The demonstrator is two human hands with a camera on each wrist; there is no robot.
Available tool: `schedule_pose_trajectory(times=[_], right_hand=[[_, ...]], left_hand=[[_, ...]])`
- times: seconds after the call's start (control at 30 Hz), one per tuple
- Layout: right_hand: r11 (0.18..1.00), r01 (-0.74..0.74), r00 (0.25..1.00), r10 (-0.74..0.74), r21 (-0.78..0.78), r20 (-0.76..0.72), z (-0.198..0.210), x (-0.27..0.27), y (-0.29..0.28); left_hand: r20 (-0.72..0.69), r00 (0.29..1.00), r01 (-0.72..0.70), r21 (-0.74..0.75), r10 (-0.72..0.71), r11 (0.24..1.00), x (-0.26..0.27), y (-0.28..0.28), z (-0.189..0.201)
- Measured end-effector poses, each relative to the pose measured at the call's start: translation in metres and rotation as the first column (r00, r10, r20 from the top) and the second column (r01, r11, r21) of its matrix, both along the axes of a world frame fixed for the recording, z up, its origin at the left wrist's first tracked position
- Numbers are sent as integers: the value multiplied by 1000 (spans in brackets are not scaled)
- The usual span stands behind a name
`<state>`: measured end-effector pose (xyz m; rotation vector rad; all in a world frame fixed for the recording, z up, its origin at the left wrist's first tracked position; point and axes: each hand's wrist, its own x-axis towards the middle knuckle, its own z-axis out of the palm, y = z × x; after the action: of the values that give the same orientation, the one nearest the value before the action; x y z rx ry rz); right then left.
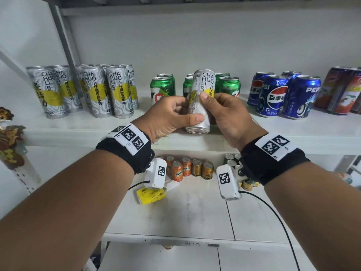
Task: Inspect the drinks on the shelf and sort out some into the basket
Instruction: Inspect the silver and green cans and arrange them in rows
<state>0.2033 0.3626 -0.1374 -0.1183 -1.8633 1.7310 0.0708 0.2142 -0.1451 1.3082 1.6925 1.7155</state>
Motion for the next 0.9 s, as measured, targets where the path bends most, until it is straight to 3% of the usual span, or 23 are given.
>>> schedule_pose_trajectory(times=[0.2,0.4,0.63,0.9], right_hand=[[999,-11,1000,11,-32,-15,0,-2,2],[999,-48,998,47,-8,-28,-1,0,4],[996,-73,997,73,44,-16,-4,2,4],[998,11,996,-5,63,-93,-8,-4,1]], left_hand=[[-22,1000,9,39,-8,999,-1,0,-2],[-137,989,-52,73,61,996,-2,-3,-3],[-170,984,-38,54,46,998,1,-4,-4],[-284,953,-119,-30,105,992,4,-1,-5]])
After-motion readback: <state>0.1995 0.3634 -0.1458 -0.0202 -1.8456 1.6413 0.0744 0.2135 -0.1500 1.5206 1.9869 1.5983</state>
